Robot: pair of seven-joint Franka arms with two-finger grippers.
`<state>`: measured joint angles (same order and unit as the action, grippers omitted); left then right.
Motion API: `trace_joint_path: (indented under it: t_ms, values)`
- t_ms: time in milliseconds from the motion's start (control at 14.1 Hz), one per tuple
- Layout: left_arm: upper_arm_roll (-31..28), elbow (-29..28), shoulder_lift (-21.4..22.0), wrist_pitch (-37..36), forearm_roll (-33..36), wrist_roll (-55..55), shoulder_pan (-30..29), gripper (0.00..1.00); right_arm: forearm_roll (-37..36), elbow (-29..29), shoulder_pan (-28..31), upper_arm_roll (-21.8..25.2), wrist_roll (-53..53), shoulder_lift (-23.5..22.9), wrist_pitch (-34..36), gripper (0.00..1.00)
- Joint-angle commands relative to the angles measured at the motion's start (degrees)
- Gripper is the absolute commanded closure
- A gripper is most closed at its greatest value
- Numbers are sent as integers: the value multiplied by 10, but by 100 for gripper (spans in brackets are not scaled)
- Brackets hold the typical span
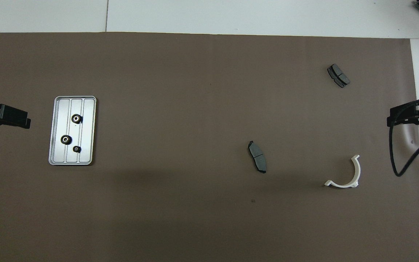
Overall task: Place bearing gear from tray to pile
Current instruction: 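Move the left gripper over the silver tray of black bearings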
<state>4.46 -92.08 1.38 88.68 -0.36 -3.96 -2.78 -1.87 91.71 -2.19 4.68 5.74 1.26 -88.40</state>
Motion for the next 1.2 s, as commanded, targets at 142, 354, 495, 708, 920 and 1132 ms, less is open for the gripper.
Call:
trace_joint_path:
  t_ms: [142, 354, 495, 708, 920, 1132]
  values:
    - [-1, -21, 20, -4, 4, 1, 4, 0, 8, 8, 2, -1, -15, 8, 2, 0]
    - [-1, -24, 21, -15, 4, 0, 2, 0, 8, 8, 2, -1, -15, 8, 2, 0]
    - [-1, -28, 27, -26, 4, 1, 2, 0, 8, 8, 2, -1, -15, 8, 2, 0]
    - [-2, -62, 43, -26, 4, 5, -2, 0, 8, 8, 2, -1, -15, 8, 2, 0]
    - [-2, -87, 56, -26, 4, -4, -3, 0, 8, 8, 2, -1, -15, 8, 2, 0]
    - [-2, -120, 68, 19, 4, -3, -2, 0, 8, 8, 2, -1, -15, 8, 2, 0]
